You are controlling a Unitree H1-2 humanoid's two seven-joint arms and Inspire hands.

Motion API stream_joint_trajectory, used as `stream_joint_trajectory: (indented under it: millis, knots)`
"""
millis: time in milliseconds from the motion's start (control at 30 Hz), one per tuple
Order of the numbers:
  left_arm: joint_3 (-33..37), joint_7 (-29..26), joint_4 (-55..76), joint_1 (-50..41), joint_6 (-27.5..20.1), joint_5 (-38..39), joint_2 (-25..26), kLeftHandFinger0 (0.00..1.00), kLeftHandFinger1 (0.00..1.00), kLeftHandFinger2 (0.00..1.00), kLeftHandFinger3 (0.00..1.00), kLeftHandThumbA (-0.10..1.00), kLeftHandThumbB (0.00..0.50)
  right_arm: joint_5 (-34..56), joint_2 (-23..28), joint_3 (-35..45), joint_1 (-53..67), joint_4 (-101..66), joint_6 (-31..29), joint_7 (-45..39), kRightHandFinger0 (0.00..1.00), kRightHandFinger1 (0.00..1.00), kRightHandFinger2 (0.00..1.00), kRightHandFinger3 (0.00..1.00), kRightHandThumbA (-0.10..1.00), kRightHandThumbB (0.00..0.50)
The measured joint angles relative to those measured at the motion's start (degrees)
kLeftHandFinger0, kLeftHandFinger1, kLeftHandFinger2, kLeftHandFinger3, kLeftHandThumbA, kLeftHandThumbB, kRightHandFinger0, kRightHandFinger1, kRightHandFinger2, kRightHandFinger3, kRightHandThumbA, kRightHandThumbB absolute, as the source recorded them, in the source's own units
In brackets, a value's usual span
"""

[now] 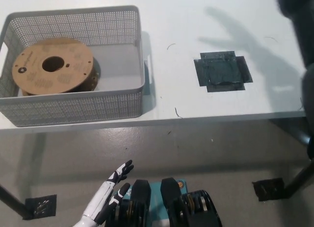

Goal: Use the right hand to pick up a 3d printing filament and place it into a container on the left side

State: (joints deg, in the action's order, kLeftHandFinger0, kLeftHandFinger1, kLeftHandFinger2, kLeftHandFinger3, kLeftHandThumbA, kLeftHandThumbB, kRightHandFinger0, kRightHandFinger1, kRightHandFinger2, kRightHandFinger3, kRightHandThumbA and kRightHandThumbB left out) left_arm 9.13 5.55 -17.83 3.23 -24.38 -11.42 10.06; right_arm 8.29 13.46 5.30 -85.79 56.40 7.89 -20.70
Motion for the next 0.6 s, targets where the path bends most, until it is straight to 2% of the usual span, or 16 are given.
stream_joint_trajectory:
  millis: [100,167,367,467,500,533,567,600]
  knots:
    - [0.0,0.0,-0.3,0.0,0.0,0.0,0.0,1.00,1.00,1.00,1.00,1.00,0.362,0.0,1.6,-0.1,5.5,-7.1,1.2,-0.5,1.00,1.00,1.00,1.00,1.00,0.427]
    - [0.0,0.0,-0.5,0.0,0.1,0.0,0.0,1.00,1.00,1.00,1.00,1.00,0.361,0.0,2.1,-0.2,8.5,-10.1,1.9,-0.7,1.00,1.00,1.00,1.00,1.00,0.389]
    - [0.0,0.0,-1.1,0.0,0.2,0.0,0.0,1.00,1.00,1.00,1.00,1.00,0.350,0.0,2.4,-0.2,20.1,-21.9,3.6,-0.9,1.00,1.00,1.00,1.00,1.00,0.339]
    - [0.0,0.0,-1.1,0.0,0.2,0.0,0.0,1.00,1.00,1.00,1.00,1.00,0.367,0.0,2.4,-0.2,26.8,-27.9,4.2,-0.9,1.00,1.00,1.00,1.00,1.00,0.375]
    - [0.0,0.0,-1.2,0.0,0.2,0.0,0.0,1.00,1.00,1.00,1.00,1.00,0.369,0.0,2.4,-0.2,28.7,-29.5,4.3,-0.8,1.00,1.00,1.00,1.00,1.00,0.369]
    - [0.0,0.0,-1.2,0.0,0.2,0.0,0.0,1.00,1.00,1.00,1.00,1.00,0.369,0.0,2.3,-0.2,30.3,-30.8,4.4,-0.8,1.00,1.00,1.00,1.00,1.00,0.402]
    - [0.0,0.0,-1.2,0.0,0.2,0.0,0.0,1.00,1.00,1.00,1.00,1.00,0.369,0.0,2.3,-0.2,33.0,-32.9,4.5,-0.8,1.00,1.00,1.00,1.00,1.00,0.410]
    - [0.0,0.0,-1.2,0.0,0.2,0.0,-0.1,1.00,1.00,1.00,1.00,1.00,0.369,0.0,2.3,-0.2,34.3,-34.0,4.5,-0.8,1.00,1.00,1.00,1.00,1.00,0.399]
